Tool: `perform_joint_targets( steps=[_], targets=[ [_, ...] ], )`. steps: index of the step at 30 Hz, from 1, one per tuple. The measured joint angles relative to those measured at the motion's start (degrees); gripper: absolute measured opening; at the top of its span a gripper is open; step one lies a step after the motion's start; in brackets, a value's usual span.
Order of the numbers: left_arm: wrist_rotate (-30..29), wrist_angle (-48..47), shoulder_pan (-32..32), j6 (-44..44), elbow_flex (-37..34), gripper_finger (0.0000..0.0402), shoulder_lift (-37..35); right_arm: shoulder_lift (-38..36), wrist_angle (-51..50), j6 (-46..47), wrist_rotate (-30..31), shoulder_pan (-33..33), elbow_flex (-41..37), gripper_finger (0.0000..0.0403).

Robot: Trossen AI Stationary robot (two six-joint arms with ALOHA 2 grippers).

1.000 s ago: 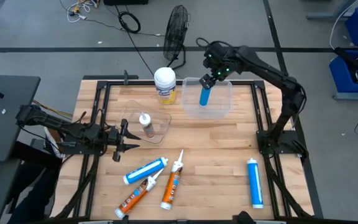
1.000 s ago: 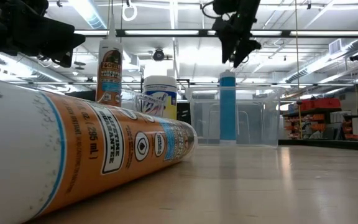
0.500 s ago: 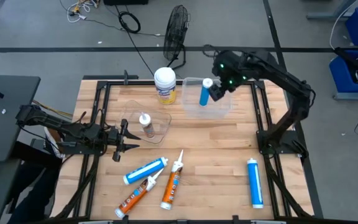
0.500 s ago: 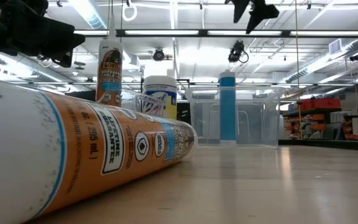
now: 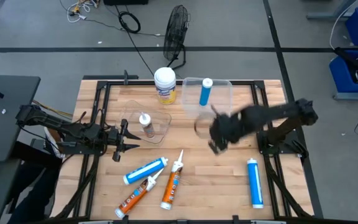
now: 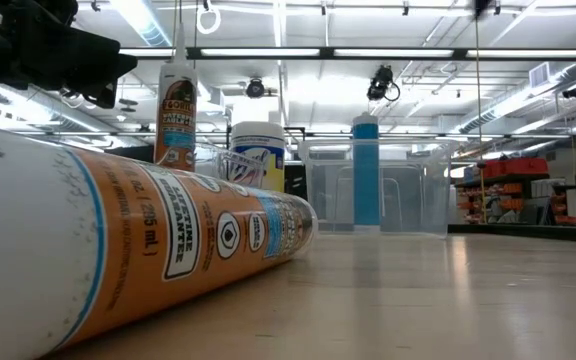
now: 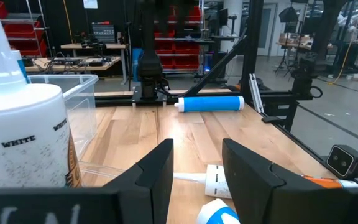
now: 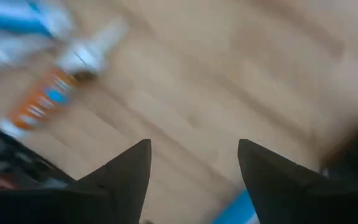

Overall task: Pick & place silicon tubes, Sealant and Lysol wipes
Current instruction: Put the right blue sealant into the top transparent bin

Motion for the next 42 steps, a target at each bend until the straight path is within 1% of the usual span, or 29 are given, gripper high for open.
perform_joint_targets(
  steps=[3, 5, 8, 13, 17, 21, 24, 30, 35, 42],
  targets=[
    [0.0, 0.0, -0.01, -0.01, 0.0, 0.0142, 0.0, 0.0, 0.89, 12.38, -1.47, 7.55, -7.56, 0.024],
    [0.02, 0.0, -0.01, -0.02, 0.0, 0.0142, 0.0, 0.01, 3.91, 17.66, -2.63, 11.52, -11.96, 0.024],
    [0.01, 0.0, -0.01, 0.0, 0.0, 0.0142, 0.0, 0.02, 5.62, 25.55, -2.92, 15.5, -17.37, 0.024],
    [0.0, 0.0, -0.01, -0.02, 0.0, 0.0142, 0.0, 0.02, 9.7, 36.07, -4.58, 20.43, -24.64, 0.024],
    [0.0, 0.0, 0.0, -0.02, 0.0, 0.0142, 0.0, 0.02, 13.27, 43.52, -4.85, 23.19, -29.33, 0.024],
    [0.0, 0.0, 0.01, -0.02, 0.0, 0.0142, 0.0, 0.04, 14.51, 50.99, -6.01, 25.52, -33.2, 0.024],
    [0.0, 0.0, -0.01, 0.0, 0.0, 0.0142, 0.0, 0.04, 17.01, 55.67, -8.45, 26.75, -36.26, 0.024],
    [0.0, 0.0, -0.01, -0.02, 0.0, 0.0142, 0.0, 0.04, 19.97, 60.48, -11.04, 28.02, -42.81, 0.024],
    [0.0, 0.0, -0.01, -0.02, 0.0, 0.0142, 0.0, 0.04, 21.6, 59.48, -12.23, 28.18, -47.0, 0.024],
    [0.02, 0.01, -0.01, -0.04, 0.0, 0.0142, 0.0, 0.04, 23.08, 58.2, -12.22, 28.16, -50.91, 0.024]
  ],
)
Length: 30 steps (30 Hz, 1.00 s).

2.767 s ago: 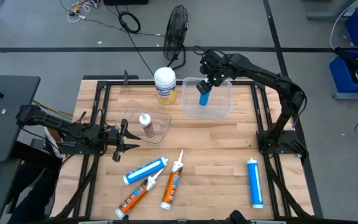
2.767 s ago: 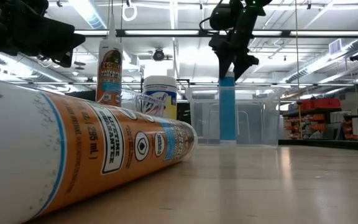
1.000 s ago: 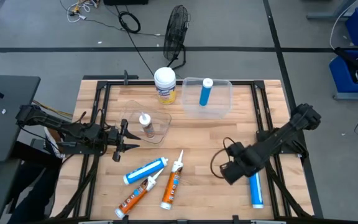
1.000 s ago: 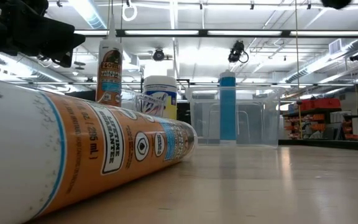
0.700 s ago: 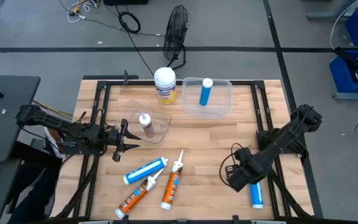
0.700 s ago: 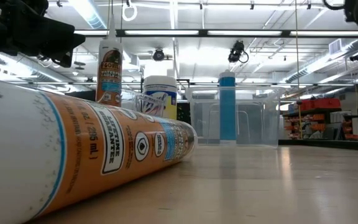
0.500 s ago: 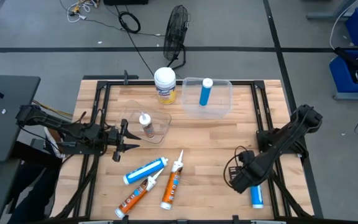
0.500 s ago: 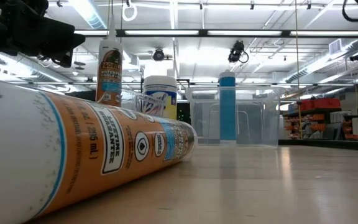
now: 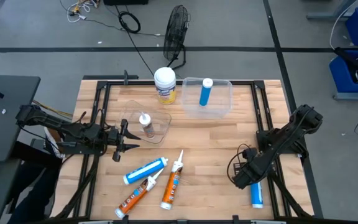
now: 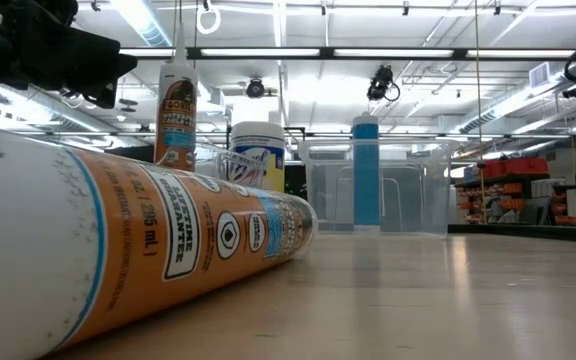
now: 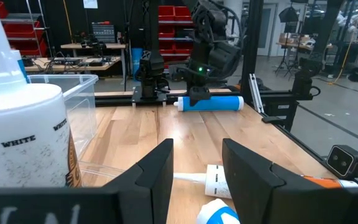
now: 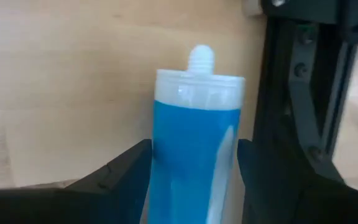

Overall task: Pick & place silicon tubes, Sealant and Lysol wipes
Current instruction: Put the right blue sealant into the top transparent bin

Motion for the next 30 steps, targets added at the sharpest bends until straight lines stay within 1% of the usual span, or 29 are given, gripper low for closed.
perform_joint_targets(
  steps=[4, 7, 12, 14, 16, 19, 21, 26, 28, 30],
  targets=[
    [0.0, -0.01, 0.02, 0.0, 0.0, 0.0142, 0.0, -0.26, 6.98, -0.99, -0.99, -0.02, -3.9, 0.0242],
    [-0.02, -0.01, 0.02, 0.0, 0.0, 0.0142, 0.0, -0.11, 13.17, -1.17, -0.51, 0.0, -6.07, 0.0254],
    [0.01, 0.15, 0.02, 0.0, 0.0, 0.0142, 0.0, -0.2, 12.79, -2.69, 0.72, 0.02, -6.38, 0.0305],
    [-0.03, -0.05, 0.01, 0.0, 0.0, 0.0142, 0.0, -0.2, 12.75, -3.45, 0.94, 0.02, -6.36, 0.0316],
    [0.0, 0.1, 0.0, 0.02, 0.0, 0.0142, 0.02, -0.15, 12.47, -3.54, 1.13, -0.07, -6.31, 0.0318],
    [0.0, 0.19, 0.0, 0.0, 0.0, 0.0142, 0.0, -0.19, 13.19, -3.72, 1.84, -0.07, -6.67, 0.0305],
    [-0.02, 0.19, 0.0, 0.01, 0.0, 0.0142, 0.0, -0.2, 14.06, -3.57, 2.32, -0.07, -6.95, 0.0286],
    [-0.02, 0.17, 0.0, 0.0, 0.0, 0.0142, 0.0, -0.2, 15.41, -3.37, 4.57, -0.17, -6.9, 0.0211],
    [0.0, 0.19, 0.02, 0.02, 0.0, 0.0142, 0.02, -0.23, 16.67, -3.6, 7.47, -0.21, -6.79, 0.0207],
    [0.0, 0.18, 0.01, 0.02, 0.0, 0.0142, 0.0, -0.22, 18.72, -3.55, 12.14, -0.26, -6.43, 0.0207]
  ],
)
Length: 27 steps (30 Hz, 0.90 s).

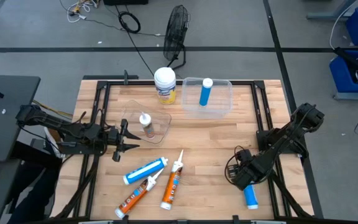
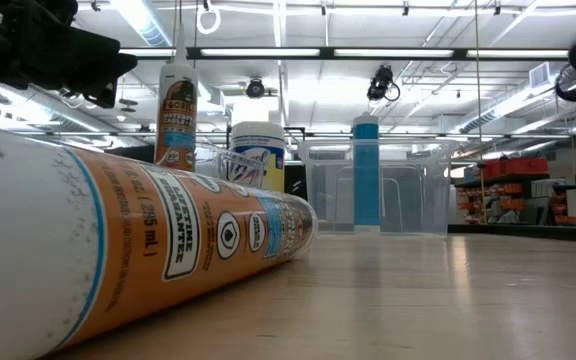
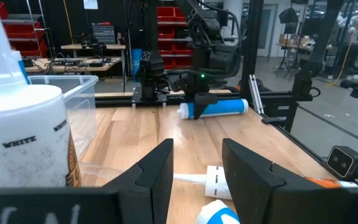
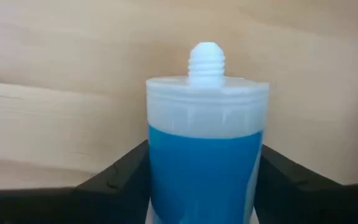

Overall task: Pick & place silicon tubes, Sealant and Lysol wipes
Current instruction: Put the right blue sealant into the top transparent bin

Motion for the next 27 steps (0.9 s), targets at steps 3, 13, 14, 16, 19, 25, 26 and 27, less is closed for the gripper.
perform_joint_targets(
  steps=[3, 13, 14, 16, 19, 25, 26, 27],
  targets=[
    [-0.02, 0.01, -0.01, -0.01, 0.0, 0.0142, 0.0, 0.28, 0.74, -1.12, 7.81, 0.0, 1.47, 0.0207],
    [0.0, 0.01, -0.01, 0.01, 0.0, 0.0142, 0.01, 0.41, 0.34, -4.33, 30.49, 0.0, 4.64, 0.0207],
    [-0.02, 0.01, -0.02, 0.01, 0.0, 0.0142, 0.0, 0.41, 0.51, -5.15, 33.11, 0.04, 4.64, 0.0207],
    [0.0, 0.01, 0.01, 0.01, 0.0, 0.0142, 0.02, 0.39, 0.86, -6.84, 37.86, 0.02, 4.64, 0.0207],
    [0.0, 0.01, -0.01, 0.01, 0.0, 0.0142, 0.0, 0.35, 0.91, -8.09, 44.35, 0.02, 4.66, 0.0207],
    [-0.01, 0.01, 0.0, 0.02, 0.0, 0.0142, 0.01, 0.28, 0.78, -12.5, 57.59, 0.02, 4.72, 0.0207],
    [-0.02, 0.01, -0.01, 0.01, 0.0, 0.0142, 0.0, 0.28, 0.78, -13.22, 60.06, 0.02, 4.72, 0.0207],
    [-0.02, 0.01, -0.01, 0.01, 0.0, 0.0142, 0.0, 0.28, 0.86, -13.9, 62.7, 0.02, 4.72, 0.0207]
  ],
)
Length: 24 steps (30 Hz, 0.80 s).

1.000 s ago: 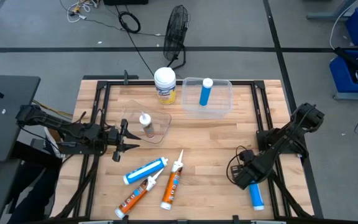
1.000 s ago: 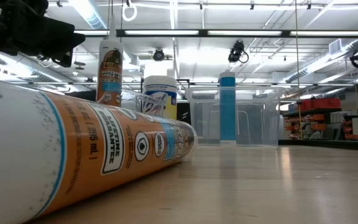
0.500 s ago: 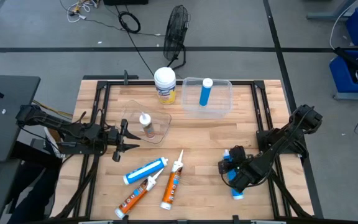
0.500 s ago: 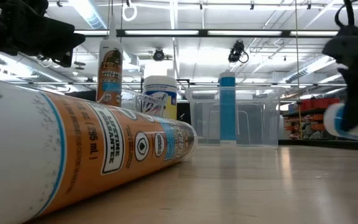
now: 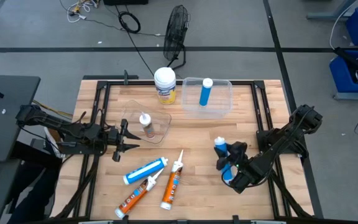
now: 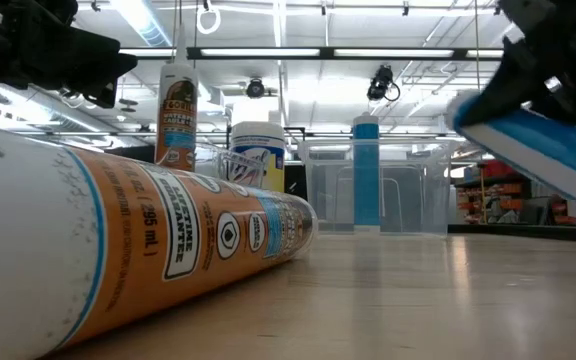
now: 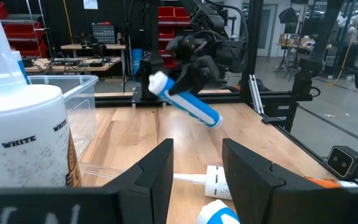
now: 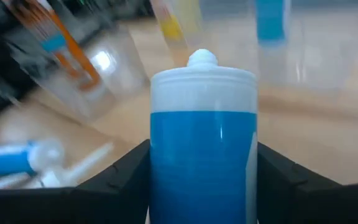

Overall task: Pick & place silicon tubes, Sealant and Lysol wipes
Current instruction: Put the right blue sealant into the top transparent bin

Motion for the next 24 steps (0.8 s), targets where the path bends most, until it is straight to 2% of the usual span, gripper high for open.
perform_joint_targets(
  steps=[5, 12, 17, 21, 24],
  targets=[
    [0.01, 0.0, 0.02, 0.02, 0.0, 0.0142, 0.0, 0.0, 2.22, -8.01, 10.08, -0.03, 0.0, 0.0207],
    [0.02, 0.0, 0.02, 0.0, 0.0, 0.0142, 0.0, 0.0, 12.99, -30.8, 23.78, -0.07, 0.0, 0.0207],
    [0.02, 0.02, 0.02, 0.0, 0.0, 0.0142, 0.0, 1.08, 23.49, -44.77, 24.89, -1.34, 0.02, 0.0207],
    [0.0, 0.02, 0.02, 0.0, 0.0, 0.0142, 0.0, 3.92, 28.72, -49.02, 24.9, -2.62, 0.0, 0.0207],
    [0.0, -0.01, 0.0, 0.0, 0.0, 0.0142, 0.0, 5.85, 29.55, -47.53, 24.61, -2.73, 0.0, 0.0207]
  ],
)
